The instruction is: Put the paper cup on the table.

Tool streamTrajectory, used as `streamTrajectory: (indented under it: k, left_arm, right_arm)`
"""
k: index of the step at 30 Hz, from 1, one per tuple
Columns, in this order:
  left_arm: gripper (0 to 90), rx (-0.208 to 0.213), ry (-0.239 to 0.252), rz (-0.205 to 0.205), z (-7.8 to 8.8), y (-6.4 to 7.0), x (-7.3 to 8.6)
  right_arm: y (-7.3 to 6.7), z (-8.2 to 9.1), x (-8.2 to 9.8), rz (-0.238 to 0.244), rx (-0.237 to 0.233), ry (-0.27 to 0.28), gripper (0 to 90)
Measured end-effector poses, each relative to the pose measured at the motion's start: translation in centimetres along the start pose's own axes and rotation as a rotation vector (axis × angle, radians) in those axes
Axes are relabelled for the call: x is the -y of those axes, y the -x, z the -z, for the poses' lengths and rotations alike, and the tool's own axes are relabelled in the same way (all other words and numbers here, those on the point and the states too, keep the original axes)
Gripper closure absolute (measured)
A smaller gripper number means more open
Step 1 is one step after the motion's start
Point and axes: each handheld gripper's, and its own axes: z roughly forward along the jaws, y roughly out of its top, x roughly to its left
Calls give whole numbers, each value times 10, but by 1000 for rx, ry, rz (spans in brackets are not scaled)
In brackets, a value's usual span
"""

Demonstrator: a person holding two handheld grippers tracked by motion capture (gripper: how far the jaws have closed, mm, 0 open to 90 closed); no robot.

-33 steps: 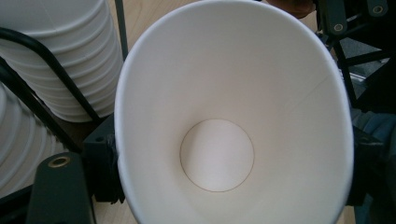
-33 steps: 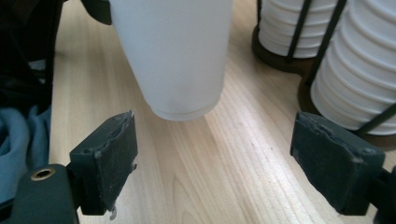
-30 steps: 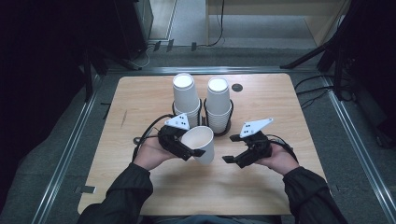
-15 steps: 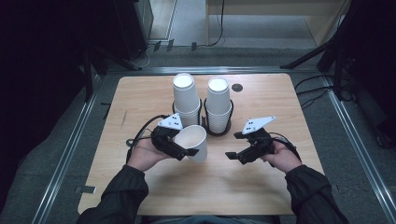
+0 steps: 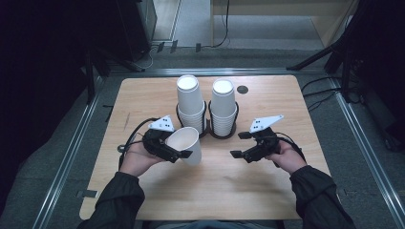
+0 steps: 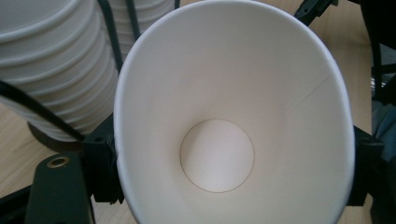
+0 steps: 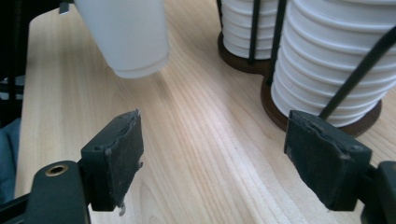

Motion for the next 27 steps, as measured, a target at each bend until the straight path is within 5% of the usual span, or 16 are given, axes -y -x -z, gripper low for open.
streamTrajectory:
  k: [12,27]
  left_arm:
    - [186,-57,-13,63,19,-17,17]
    - [178,-123,-17,157,36,-47,35]
  right_arm:
    - [9,-8,0,-26,55,-53,207]
    - [8,-14,1,-40,61,-69,207]
